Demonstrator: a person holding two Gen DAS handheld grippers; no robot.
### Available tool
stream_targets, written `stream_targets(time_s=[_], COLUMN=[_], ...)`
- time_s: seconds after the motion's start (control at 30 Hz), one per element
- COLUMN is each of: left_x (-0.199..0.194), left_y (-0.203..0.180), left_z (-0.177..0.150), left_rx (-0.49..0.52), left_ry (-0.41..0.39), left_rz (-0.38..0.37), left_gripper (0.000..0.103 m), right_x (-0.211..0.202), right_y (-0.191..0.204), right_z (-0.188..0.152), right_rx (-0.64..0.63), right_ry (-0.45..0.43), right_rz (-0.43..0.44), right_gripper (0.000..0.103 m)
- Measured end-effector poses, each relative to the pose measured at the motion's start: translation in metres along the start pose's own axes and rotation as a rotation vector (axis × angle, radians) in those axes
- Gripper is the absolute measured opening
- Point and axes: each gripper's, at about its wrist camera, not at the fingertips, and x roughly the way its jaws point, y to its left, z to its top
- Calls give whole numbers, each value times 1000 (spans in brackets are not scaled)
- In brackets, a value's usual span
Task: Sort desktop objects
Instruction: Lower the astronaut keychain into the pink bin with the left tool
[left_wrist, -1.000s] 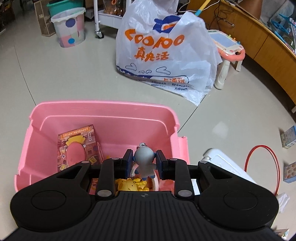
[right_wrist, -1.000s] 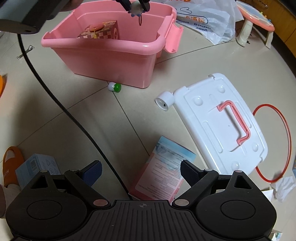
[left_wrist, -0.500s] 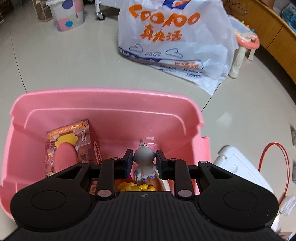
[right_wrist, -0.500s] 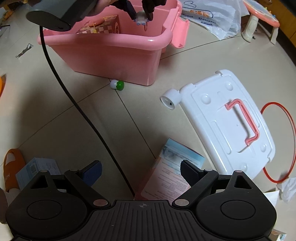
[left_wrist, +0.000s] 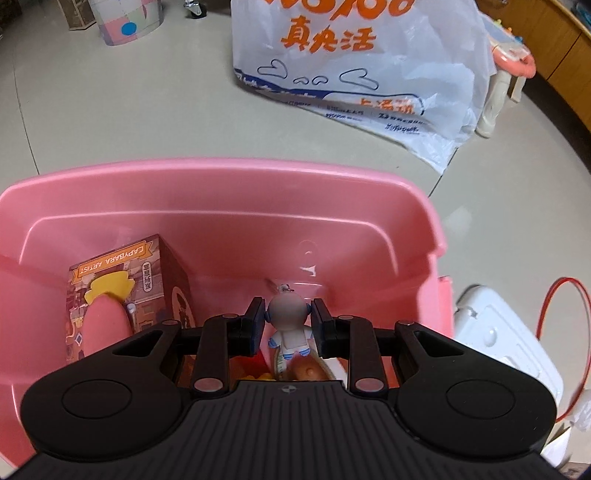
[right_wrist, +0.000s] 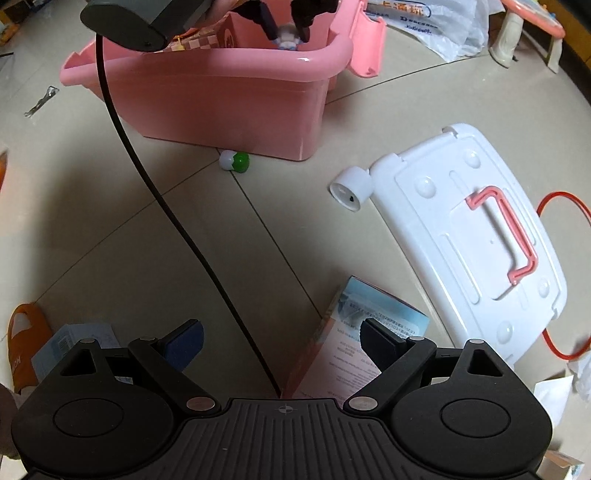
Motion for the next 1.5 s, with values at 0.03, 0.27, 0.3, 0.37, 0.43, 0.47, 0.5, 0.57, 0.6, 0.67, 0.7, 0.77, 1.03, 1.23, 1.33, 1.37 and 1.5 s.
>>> stream_targets(time_s=[0.03, 0.27, 0.3, 0.37, 0.43, 0.47, 0.5, 0.57, 0.6, 0.67, 0.7, 0.77, 1.03, 1.23, 1.33, 1.37, 1.5], left_x=[2, 13, 14, 17, 19, 19, 20, 22, 23, 24, 25, 27, 36, 43, 45, 45, 47], left_y=[1, 9, 10, 11, 8, 6, 5, 3, 2, 1, 0, -2, -13, -17, -19, -19, -19], left_z=[0, -2, -2, -3, -4, -4, -5, -4, -4, -4, -3, -3, -3, -2, -2, -2, -2], left_rx=[-1, -6, -6, -1, 21, 32, 42, 56, 61, 74, 85, 107, 218, 252, 257, 258, 266], left_ry=[5, 37, 40, 47, 48, 49, 49, 48, 47, 50, 52, 56, 82, 85, 80, 81, 88], left_rz=[4, 34, 38, 46, 56, 62, 69, 83, 89, 100, 107, 121, 183, 217, 225, 229, 244], left_gripper=[27, 27, 27, 27, 27, 27, 27, 27, 27, 27, 27, 27, 27, 27, 28, 28, 32], right_x=[0, 3, 3, 4, 4, 4, 4, 5, 5, 6, 7, 8, 11, 13, 14, 15, 15], right_y=[0, 2, 2, 1, 1, 1, 0, 0, 0, 0, 0, 1, 2, 3, 6, 6, 5], right_z=[0, 1, 1, 1, 2, 2, 2, 3, 3, 3, 3, 3, 4, 6, 7, 7, 8], right_rx=[3, 0, 1, 3, 5, 7, 8, 10, 10, 11, 11, 11, 14, 21, 15, 13, 21], right_ry=[0, 2, 3, 6, 7, 7, 7, 8, 8, 10, 12, 15, 19, 21, 29, 32, 31], right_rz=[0, 5, 5, 5, 3, 2, 2, 3, 3, 5, 6, 8, 15, 19, 24, 24, 19], right_gripper=[90, 90, 90, 90, 90, 90, 90, 90, 90, 90, 90, 90, 90, 90, 90, 90, 90])
